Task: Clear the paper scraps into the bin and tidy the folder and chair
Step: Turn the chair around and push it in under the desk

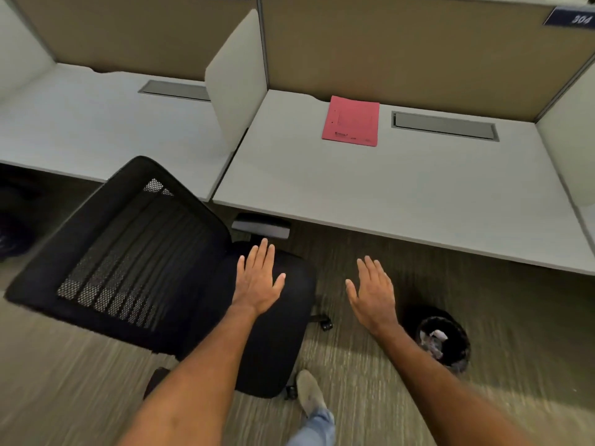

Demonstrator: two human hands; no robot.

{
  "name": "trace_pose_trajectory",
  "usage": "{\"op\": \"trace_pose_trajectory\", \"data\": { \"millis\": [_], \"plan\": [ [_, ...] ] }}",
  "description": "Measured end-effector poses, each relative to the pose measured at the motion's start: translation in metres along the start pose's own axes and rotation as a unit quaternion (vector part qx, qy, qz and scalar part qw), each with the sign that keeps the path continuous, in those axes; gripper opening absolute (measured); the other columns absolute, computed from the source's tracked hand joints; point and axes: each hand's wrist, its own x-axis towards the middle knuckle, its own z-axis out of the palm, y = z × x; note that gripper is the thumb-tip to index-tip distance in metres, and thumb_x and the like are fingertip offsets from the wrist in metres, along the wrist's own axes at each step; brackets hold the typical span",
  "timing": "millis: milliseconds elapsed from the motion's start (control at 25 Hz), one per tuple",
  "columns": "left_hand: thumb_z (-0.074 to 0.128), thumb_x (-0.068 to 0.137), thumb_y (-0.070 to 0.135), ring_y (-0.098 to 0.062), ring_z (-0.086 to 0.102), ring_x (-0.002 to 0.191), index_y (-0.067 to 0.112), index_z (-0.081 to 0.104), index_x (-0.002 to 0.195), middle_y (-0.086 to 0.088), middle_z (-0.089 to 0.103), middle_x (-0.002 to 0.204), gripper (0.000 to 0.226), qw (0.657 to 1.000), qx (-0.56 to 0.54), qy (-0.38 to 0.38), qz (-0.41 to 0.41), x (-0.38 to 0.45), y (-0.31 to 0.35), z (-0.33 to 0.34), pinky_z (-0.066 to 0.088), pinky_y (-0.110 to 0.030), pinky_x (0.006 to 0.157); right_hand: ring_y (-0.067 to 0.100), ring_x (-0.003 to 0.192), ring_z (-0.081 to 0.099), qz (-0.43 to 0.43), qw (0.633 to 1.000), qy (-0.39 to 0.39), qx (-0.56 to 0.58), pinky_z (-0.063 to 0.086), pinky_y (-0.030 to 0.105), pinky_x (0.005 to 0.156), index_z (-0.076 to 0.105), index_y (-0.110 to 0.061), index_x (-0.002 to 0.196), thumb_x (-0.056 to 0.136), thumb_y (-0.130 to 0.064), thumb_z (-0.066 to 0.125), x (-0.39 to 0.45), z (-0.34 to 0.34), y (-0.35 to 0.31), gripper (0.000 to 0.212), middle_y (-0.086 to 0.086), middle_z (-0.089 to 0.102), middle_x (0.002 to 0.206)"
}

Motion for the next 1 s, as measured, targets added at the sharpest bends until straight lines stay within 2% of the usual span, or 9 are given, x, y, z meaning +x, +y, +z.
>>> {"op": "trace_pose_trajectory", "data": {
  "millis": [200, 400, 520, 640, 1000],
  "plan": [
    [0.039, 0.1, 0.053, -0.024, 0.005, 0.158, 0.019, 0.007, 0.162, -0.003, -0.004, 0.171, 0.077, 1.0, 0.017, 0.012, -0.001, -0.077, -0.033, 0.01, 0.01, -0.051, 0.127, 0.024, 0.158, 0.018, -0.024, 1.0, 0.005, -0.003, 0.015, 0.044, 0.127, 0.032, -0.017, 0.158, 0.104, -0.046, 0.043, -0.076, 0.025, -0.021, 0.062, 0.006, 0.029, 0.167],
    [0.041, 0.1, 0.053, -0.025, 0.009, 0.157, 0.019, 0.01, 0.162, -0.003, 0.0, 0.171, 0.077, 0.999, 0.025, 0.03, -0.024, -0.156, -0.09, 0.001, 0.013, -0.051, 0.126, 0.026, 0.156, 0.025, -0.041, 0.999, 0.011, 0.004, 0.023, 0.045, 0.125, 0.039, -0.015, 0.155, 0.102, -0.042, 0.05, -0.152, 0.057, -0.068, 0.06, 0.007, 0.036, 0.164],
    [0.049, 0.098, 0.05, -0.027, 0.017, 0.156, 0.017, 0.021, 0.16, -0.004, 0.009, 0.171, 0.076, 0.996, 0.023, 0.066, -0.051, -0.194, -0.145, -0.017, 0.017, -0.053, 0.124, 0.026, 0.155, 0.026, -0.061, 0.998, 0.005, 0.018, 0.025, 0.045, 0.124, 0.04, -0.015, 0.155, 0.102, -0.041, 0.05, -0.186, 0.073, -0.121, 0.06, 0.007, 0.036, 0.164],
    [0.05, 0.097, 0.049, -0.028, 0.019, 0.155, 0.017, 0.023, 0.16, -0.005, 0.012, 0.17, 0.075, 0.992, 0.034, 0.091, -0.074, -0.206, -0.21, -0.042, 0.02, -0.055, 0.124, 0.023, 0.157, 0.022, -0.087, 0.996, -0.001, 0.036, 0.022, 0.044, 0.126, 0.037, -0.017, 0.157, 0.103, -0.042, 0.048, -0.203, 0.092, -0.182, 0.06, 0.004, 0.032, 0.166],
    [0.056, 0.095, 0.045, -0.034, 0.029, 0.149, 0.014, 0.034, 0.155, -0.013, 0.023, 0.165, 0.071, 0.983, 0.053, 0.165, -0.059, -0.15, -0.388, -0.127, 0.029, -0.058, 0.119, 0.015, 0.159, 0.009, -0.111, 0.987, -0.044, 0.106, 0.011, 0.038, 0.128, 0.026, -0.024, 0.16, 0.105, -0.045, 0.041, -0.176, 0.16, -0.408, 0.061, -0.003, 0.019, 0.17]
  ]
}}
